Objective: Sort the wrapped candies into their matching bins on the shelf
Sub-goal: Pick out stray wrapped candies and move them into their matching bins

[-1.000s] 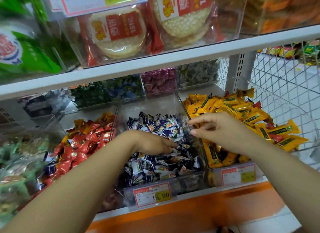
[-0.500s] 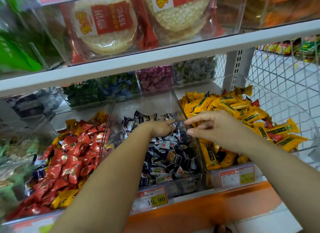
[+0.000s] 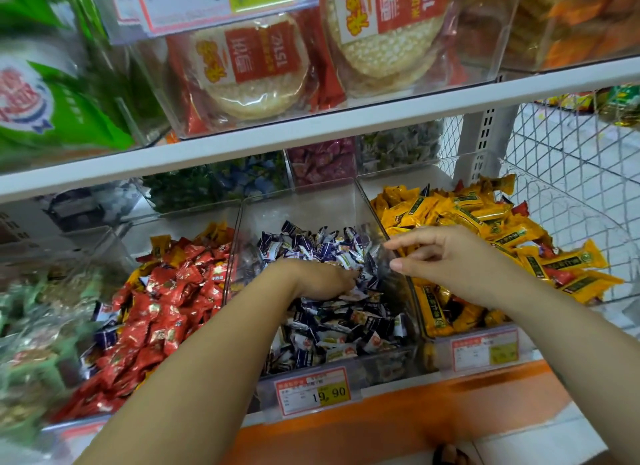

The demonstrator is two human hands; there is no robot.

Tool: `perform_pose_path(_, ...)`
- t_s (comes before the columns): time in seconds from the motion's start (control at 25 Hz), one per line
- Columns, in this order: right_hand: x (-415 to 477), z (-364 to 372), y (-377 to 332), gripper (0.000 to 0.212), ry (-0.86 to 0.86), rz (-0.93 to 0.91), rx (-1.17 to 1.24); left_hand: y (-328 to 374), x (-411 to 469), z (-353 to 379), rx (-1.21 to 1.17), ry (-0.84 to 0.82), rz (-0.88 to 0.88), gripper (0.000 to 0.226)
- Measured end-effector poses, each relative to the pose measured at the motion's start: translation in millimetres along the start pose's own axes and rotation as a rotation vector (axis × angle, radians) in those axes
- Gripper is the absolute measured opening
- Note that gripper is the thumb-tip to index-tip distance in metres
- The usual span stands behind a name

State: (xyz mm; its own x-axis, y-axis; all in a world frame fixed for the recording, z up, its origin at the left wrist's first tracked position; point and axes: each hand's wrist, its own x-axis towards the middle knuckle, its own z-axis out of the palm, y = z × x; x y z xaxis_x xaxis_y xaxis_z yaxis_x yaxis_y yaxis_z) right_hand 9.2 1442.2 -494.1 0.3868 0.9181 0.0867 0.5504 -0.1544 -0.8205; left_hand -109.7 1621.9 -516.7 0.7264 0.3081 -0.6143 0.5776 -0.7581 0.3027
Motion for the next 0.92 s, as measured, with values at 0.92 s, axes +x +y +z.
perform_pose_path(0.92,56,14,-5,0.029,0.054,-0.142,-0.254,-31,26,-3,-0.185,0.398,-0.161,0.049)
